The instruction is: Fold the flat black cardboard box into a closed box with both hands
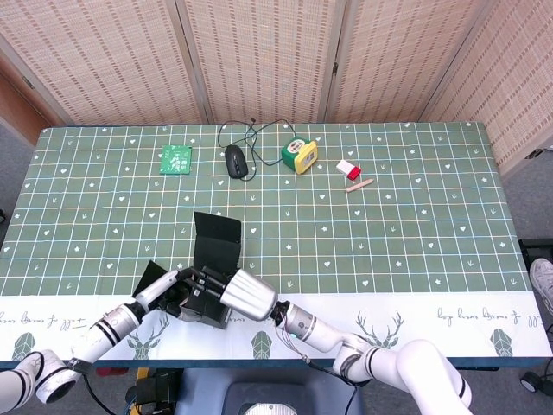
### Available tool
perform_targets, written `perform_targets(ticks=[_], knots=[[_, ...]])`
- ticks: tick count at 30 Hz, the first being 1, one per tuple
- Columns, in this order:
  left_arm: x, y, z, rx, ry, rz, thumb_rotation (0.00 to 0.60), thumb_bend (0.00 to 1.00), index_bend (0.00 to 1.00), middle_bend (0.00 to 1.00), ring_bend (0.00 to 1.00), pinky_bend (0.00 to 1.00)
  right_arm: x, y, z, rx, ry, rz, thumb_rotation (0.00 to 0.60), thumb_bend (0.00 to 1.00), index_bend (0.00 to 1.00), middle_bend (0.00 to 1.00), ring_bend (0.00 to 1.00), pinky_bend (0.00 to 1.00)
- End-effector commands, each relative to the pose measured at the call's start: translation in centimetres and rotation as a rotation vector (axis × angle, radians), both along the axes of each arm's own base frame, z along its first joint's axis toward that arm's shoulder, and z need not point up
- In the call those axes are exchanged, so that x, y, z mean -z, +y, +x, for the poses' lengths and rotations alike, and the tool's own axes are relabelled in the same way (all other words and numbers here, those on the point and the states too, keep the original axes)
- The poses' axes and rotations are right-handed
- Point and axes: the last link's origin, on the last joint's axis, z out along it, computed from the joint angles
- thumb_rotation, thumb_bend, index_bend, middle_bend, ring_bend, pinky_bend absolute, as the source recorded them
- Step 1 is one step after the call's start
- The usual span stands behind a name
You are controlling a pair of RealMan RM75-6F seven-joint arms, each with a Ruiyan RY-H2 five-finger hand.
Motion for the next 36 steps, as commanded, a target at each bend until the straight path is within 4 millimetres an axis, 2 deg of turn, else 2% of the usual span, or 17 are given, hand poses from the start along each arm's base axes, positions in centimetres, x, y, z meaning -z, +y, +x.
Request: perform_targets(ticks=[1, 11, 16, 25, 36], knots=[[0.1, -0.1, -0.1, 0.002, 0.001, 0.002, 0.6, 0.09, 0.19, 0.24, 0.66, 0.98, 0.0, 0.2, -0.3, -0.009, 0.002, 0.0, 0.6, 0.17, 0.0, 0.04, 0.69, 0.94], [0.2, -0.4, 0.0, 0.031, 0.02, 0.004, 0.6, 0.09, 0.15, 0.19, 0.66, 0.98, -0.1, 0.8, -1.3, -0.012, 0.007, 0.016, 0.6, 0.17, 0.0, 0.03, 0.69, 0.94], [0.4, -0.5, 0.0, 0.037, 0.028, -0.002, 0.6, 0.09, 0.15, 0.19, 0.66, 0.98, 0.0, 0.8, -1.2, -0.018, 0.0, 0.031, 0.6, 0.17, 0.01, 0.1, 0.69, 0.94], [0.5, -0.6, 0.0, 0.04, 0.033, -0.002, 0.6, 0.09, 0.16, 0.19, 0.66, 0.98, 0.0, 0.8, -1.4, -0.043, 0.031, 0.058, 0.6, 0.18, 0.23, 0.26, 0.73, 0.96], [0.7, -0.6, 0.3, 0.05, 0.035, -0.012, 0.6, 0.09, 0.16, 0.19, 0.66, 0.98, 0.0, 0.8, -1.9, -0.049, 0.085, 0.093, 0.6, 0.2, 0.26, 0.29, 0.74, 0.96]])
